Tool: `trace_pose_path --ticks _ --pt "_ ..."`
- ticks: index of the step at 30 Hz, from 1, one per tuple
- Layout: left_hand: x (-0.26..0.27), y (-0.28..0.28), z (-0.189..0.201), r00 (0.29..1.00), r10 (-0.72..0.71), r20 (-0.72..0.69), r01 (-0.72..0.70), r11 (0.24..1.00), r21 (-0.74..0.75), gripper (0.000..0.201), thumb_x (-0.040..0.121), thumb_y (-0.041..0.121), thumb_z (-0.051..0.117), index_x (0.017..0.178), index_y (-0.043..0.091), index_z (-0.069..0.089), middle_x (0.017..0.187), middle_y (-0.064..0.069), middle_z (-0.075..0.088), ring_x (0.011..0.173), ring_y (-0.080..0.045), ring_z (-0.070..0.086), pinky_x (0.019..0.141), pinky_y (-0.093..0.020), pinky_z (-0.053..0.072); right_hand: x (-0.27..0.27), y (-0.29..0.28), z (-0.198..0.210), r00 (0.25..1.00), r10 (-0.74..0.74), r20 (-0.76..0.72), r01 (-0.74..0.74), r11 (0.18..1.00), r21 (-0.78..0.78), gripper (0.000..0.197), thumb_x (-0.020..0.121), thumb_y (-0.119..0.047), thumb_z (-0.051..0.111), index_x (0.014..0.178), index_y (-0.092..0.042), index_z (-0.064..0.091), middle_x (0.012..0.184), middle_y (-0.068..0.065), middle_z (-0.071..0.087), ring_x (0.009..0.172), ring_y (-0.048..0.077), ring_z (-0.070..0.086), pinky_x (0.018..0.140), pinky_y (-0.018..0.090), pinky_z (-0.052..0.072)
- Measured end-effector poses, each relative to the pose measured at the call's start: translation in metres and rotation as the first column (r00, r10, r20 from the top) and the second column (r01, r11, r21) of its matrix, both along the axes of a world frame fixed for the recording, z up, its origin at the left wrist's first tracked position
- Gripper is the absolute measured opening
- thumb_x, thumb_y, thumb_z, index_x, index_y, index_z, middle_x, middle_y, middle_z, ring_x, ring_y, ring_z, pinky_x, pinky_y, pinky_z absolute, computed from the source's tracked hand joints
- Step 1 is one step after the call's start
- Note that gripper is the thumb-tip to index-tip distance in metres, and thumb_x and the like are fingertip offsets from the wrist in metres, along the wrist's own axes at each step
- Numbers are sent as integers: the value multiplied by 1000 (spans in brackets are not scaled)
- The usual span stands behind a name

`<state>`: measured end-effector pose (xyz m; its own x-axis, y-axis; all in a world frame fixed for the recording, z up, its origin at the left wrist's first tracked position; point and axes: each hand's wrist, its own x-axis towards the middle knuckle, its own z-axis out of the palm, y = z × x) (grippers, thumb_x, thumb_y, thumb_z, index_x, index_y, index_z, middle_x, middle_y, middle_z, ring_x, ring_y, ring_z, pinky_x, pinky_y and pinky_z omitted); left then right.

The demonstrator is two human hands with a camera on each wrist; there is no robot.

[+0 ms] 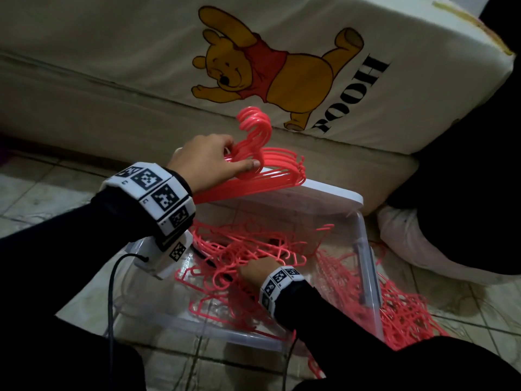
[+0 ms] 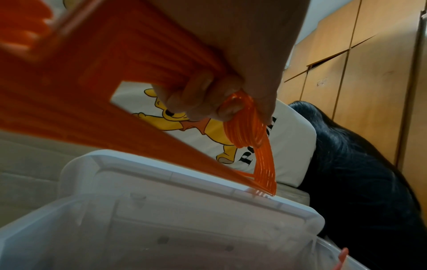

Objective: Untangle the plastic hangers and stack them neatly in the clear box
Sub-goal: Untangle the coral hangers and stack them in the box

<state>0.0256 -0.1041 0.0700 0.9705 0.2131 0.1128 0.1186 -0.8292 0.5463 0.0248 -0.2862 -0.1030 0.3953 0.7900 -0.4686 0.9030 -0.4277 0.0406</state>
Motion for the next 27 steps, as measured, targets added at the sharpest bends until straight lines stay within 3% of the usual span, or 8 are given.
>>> trace_pose_path --ticks 2,6,8,11,15,19,24,27 --pt "0 1 -1 1000 -3 7 3 1000 -6 42 71 72 58 65 32 48 70 8 52 77 -19 53 72 -35 44 3 4 3 998 64 27 -65 997 42 28 95 -11 41 117 -3 56 114 19 62 100 37 62 68 42 47" --pt "1 1 -1 1000 -3 15 3 1000 -2 40 72 71 58 64 33 47 66 13 47 75 -19 50 68 -31 38 7 6 -1 974 204 104 -210 976 58 39 98 -13 31 136 -8 40 136 20 40 119 37 42 86 48 42" --pt "1 2 -1 1000 -1 16 1 1000 3 40 72 71 58 64 33 48 68 11 49 76 -18 51 69 -31 39 6 7 -5 955 247 162 -255 966 31 42 97 -14 24 134 -9 42 134 19 41 118 36 43 89 47 40" --pt "0 2 0 1000 -7 15 7 1000 1 40 72 72 58 65 33 48 69 9 49 76 -19 51 69 -32 40 6 8 -5 934 273 229 -284 959 15 58 87 -15 9 125 -10 53 126 14 49 111 31 49 82 40 43" --pt "-1 2 2 1000 -9 14 9 1000 -3 39 73 71 58 66 34 49 70 7 51 76 -19 52 69 -32 40 10 0 6 908 273 316 -266 962 -67 32 90 -32 39 101 -29 69 109 -8 62 95 10 60 69 25 48" --pt "-2 0 2 1000 -8 9 8 1000 -1 38 73 71 57 67 34 50 70 9 51 76 -19 52 69 -32 41 15 -5 -2 891 372 262 -354 928 -112 35 98 -24 28 122 -20 54 129 1 52 115 22 49 87 34 41" --pt "-2 -1 3 1000 -15 -3 15 1000 4 39 72 72 56 67 34 49 69 12 49 76 -18 52 72 -34 43 22 -11 7 913 352 204 -338 936 -102 33 97 -27 37 113 -15 63 123 5 55 115 26 44 87 37 37" --pt "-3 -2 3 1000 -18 0 18 1000 4 38 73 71 56 71 34 51 73 9 51 78 -18 52 72 -34 42 28 -23 14 937 297 182 -279 953 -118 33 99 -24 36 119 -15 59 130 7 50 119 28 45 89 39 39"
